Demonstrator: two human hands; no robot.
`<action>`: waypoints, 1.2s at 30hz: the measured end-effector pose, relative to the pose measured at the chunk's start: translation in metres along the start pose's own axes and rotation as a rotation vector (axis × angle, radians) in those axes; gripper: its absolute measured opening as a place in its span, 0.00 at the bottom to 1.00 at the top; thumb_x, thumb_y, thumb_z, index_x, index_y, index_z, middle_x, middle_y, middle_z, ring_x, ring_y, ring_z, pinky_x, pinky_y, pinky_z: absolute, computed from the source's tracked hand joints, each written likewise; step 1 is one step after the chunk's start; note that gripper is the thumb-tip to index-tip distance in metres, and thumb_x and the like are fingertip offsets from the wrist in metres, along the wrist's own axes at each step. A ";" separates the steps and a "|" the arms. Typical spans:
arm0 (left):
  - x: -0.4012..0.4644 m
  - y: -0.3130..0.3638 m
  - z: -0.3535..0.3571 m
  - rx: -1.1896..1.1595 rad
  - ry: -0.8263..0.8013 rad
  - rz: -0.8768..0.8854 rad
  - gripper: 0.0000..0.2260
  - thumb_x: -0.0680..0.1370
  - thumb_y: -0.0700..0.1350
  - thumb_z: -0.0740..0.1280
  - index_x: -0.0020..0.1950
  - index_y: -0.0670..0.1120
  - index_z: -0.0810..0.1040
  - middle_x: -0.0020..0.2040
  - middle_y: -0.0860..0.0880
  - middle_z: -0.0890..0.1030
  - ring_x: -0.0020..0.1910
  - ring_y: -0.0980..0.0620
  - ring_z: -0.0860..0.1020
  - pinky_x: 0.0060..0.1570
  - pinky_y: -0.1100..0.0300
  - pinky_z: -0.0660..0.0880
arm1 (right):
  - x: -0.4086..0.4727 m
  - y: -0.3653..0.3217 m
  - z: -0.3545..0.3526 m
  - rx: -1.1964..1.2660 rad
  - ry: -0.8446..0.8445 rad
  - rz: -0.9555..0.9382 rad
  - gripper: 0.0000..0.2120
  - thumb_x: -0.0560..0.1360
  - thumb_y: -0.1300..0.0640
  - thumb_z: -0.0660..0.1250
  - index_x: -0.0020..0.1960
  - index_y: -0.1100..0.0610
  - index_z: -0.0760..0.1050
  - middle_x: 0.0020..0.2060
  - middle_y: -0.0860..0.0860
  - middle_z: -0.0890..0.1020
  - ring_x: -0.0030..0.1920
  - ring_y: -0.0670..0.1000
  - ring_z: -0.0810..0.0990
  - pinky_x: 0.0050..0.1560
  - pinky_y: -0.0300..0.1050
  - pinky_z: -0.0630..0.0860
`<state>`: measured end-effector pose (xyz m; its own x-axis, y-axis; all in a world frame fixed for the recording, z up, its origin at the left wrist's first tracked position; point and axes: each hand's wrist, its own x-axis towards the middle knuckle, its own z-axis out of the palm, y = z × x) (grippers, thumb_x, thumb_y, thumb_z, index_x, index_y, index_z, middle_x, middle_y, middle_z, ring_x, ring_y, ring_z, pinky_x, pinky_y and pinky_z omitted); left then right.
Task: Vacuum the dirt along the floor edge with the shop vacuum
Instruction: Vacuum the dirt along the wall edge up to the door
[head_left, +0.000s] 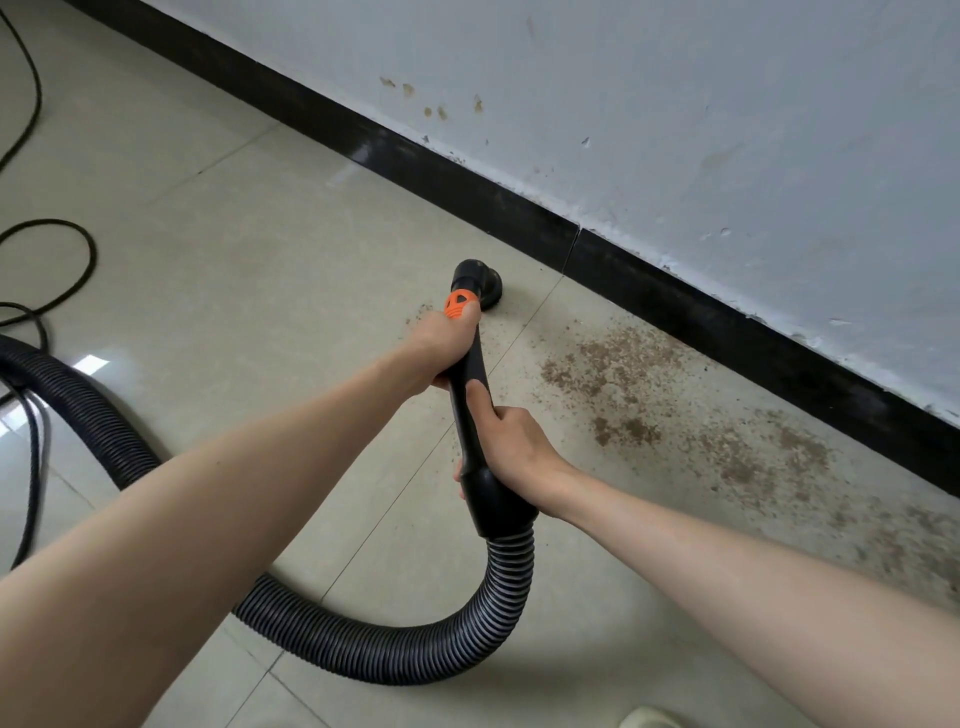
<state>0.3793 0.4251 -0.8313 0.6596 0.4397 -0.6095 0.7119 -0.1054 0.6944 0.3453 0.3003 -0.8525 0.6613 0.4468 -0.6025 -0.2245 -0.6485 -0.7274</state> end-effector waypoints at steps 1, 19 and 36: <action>0.001 0.000 0.003 -0.010 -0.007 0.001 0.20 0.80 0.57 0.54 0.52 0.41 0.71 0.40 0.46 0.75 0.35 0.49 0.75 0.29 0.59 0.72 | 0.000 0.002 -0.002 -0.012 0.011 0.000 0.36 0.73 0.30 0.48 0.43 0.62 0.77 0.42 0.61 0.84 0.43 0.62 0.83 0.53 0.57 0.80; 0.052 0.031 0.028 0.004 0.020 0.045 0.23 0.80 0.60 0.52 0.55 0.40 0.71 0.40 0.47 0.74 0.37 0.49 0.75 0.30 0.59 0.72 | 0.047 -0.002 -0.043 -0.063 0.057 -0.028 0.34 0.79 0.35 0.50 0.42 0.64 0.77 0.40 0.63 0.84 0.43 0.62 0.83 0.50 0.56 0.80; 0.008 -0.081 -0.071 -0.293 0.235 -0.175 0.22 0.77 0.61 0.57 0.52 0.41 0.72 0.55 0.39 0.80 0.52 0.41 0.80 0.47 0.51 0.79 | 0.004 -0.035 0.049 -0.326 -0.211 -0.138 0.29 0.78 0.34 0.49 0.35 0.57 0.71 0.38 0.56 0.82 0.40 0.55 0.79 0.41 0.46 0.73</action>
<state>0.3096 0.5002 -0.8656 0.4379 0.6235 -0.6477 0.6869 0.2327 0.6884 0.3210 0.3551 -0.8459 0.5009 0.6377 -0.5852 0.1167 -0.7197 -0.6844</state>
